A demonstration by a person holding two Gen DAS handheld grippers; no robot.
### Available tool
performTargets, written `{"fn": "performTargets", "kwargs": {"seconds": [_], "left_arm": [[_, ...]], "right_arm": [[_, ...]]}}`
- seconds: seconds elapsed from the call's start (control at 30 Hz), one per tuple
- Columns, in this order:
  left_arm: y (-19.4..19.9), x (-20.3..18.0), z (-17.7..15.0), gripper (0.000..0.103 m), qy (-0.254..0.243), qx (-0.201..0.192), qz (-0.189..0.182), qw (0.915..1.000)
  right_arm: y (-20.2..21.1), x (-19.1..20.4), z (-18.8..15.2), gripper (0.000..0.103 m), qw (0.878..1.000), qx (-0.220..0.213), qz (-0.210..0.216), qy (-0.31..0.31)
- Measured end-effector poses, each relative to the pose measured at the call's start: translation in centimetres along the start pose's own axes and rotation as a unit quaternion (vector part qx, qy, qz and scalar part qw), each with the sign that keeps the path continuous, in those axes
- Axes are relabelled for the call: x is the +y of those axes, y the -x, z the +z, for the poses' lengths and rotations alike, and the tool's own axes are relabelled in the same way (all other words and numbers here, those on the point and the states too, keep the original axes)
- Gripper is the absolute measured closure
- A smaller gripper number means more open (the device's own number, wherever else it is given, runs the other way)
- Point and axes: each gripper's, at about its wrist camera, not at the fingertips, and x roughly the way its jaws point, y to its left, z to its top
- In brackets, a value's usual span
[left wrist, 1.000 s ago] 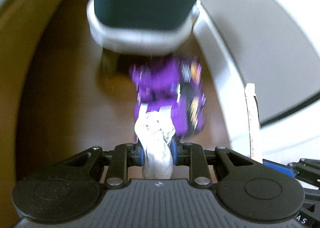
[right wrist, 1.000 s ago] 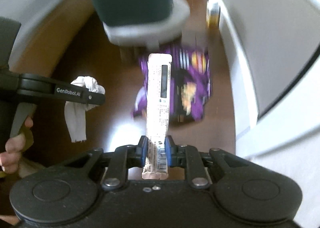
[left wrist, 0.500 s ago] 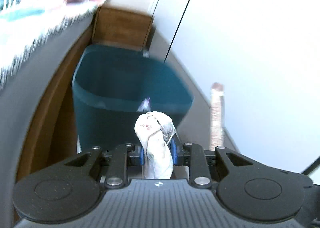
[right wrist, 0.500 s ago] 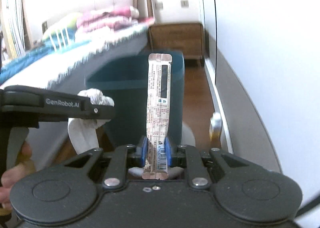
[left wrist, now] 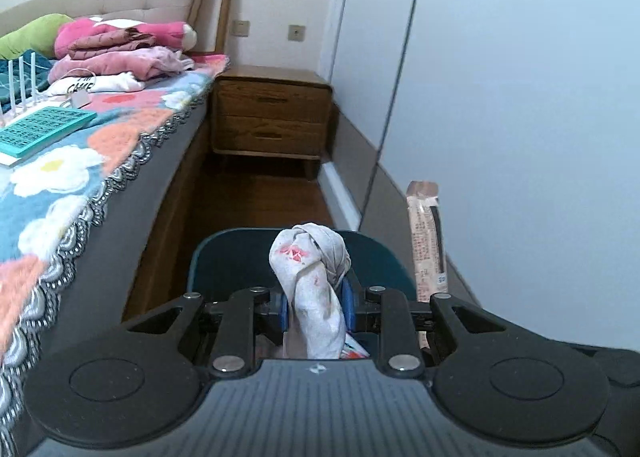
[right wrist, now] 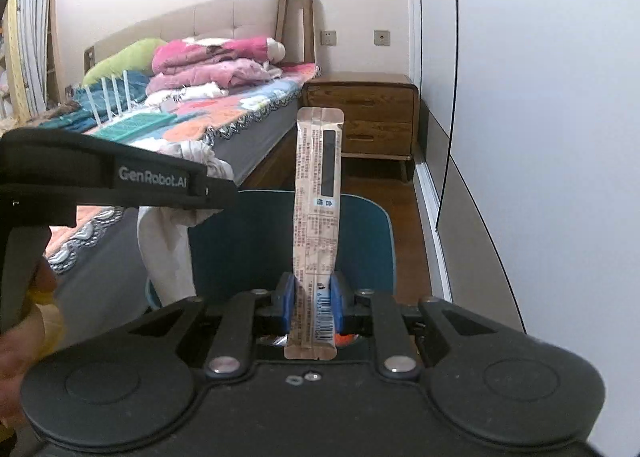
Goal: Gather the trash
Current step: 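Lift the tissue and stick packet with both tools over the wastebasket, then open both tools to drop the tissue and stick packet into the bin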
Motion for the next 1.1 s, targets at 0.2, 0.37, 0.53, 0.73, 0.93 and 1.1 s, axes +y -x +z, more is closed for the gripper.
{"fn": "performTargets", "kwargs": {"seconds": [0.2,0.37,0.53,0.73,0.93,1.1], "left_arm": [[-4.7,2.2,-0.1,0.079,0.007,0.052,0.018,0.9984],[-8.0,3.4,-1.3,0.079,0.003,0.087,0.03,0.9957],[-11.1,2.9,-2.4,0.079,-0.029,0.141,0.049,0.9884],[-12.4,1.8,-3.2,0.079,-0.065,0.177,0.055,0.9806],[-12.0,2.4,-3.0,0.072,-0.052,0.176,0.037,0.9823],[-11.0,2.4,-2.9,0.052,-0.039,0.162,0.011,0.9859]], "right_arm": [[-3.7,1.1,0.4,0.085,0.999,0.029,-0.012,0.027],[-6.4,1.8,-0.4,0.085,0.997,0.056,-0.015,0.051],[-8.3,2.2,-1.4,0.085,0.993,0.09,-0.004,0.07],[-9.1,1.9,-1.9,0.081,0.992,0.116,-0.009,0.054],[-7.9,1.9,-2.1,0.076,0.992,0.109,-0.007,0.055],[-6.4,1.9,-1.8,0.063,0.994,0.095,-0.006,0.054]]}}
